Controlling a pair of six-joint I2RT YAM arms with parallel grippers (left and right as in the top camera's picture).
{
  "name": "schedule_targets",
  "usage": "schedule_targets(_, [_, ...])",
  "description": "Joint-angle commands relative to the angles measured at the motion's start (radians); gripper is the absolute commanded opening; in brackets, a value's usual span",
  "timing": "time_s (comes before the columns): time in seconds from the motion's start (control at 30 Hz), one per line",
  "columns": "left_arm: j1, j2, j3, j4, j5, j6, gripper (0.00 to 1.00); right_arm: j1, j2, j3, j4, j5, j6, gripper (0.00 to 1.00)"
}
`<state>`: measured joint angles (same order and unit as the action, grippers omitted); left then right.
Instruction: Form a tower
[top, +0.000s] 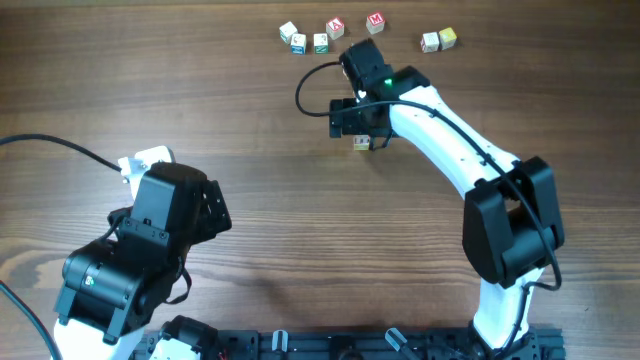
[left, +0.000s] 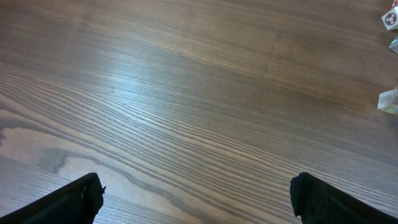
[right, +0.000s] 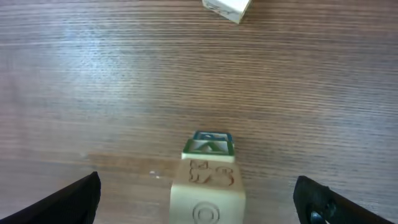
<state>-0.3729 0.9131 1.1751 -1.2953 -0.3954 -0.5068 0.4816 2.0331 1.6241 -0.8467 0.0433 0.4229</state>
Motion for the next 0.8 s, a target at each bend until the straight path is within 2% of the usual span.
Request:
schedule_targets(0.0, [0.006, 0.0, -0.003, 0.0, -0.002, -0.01, 1.0, 0.001, -0.027, 0.028, -0.028, -0.02, -0.028, 1.0])
schedule_targets(0.5, [0.006, 0.0, -0.003, 0.0, -0.002, -0.01, 1.0, -0.025, 0.054, 0.023, 0.026, -0.032, -0.032, 0.99])
schedule_targets(0.77, [0.006, 0.0, -0.003, 0.0, -0.002, -0.01, 1.0, -0.025, 0.071, 0.023, 0.019, -0.039, -0.044, 0.78])
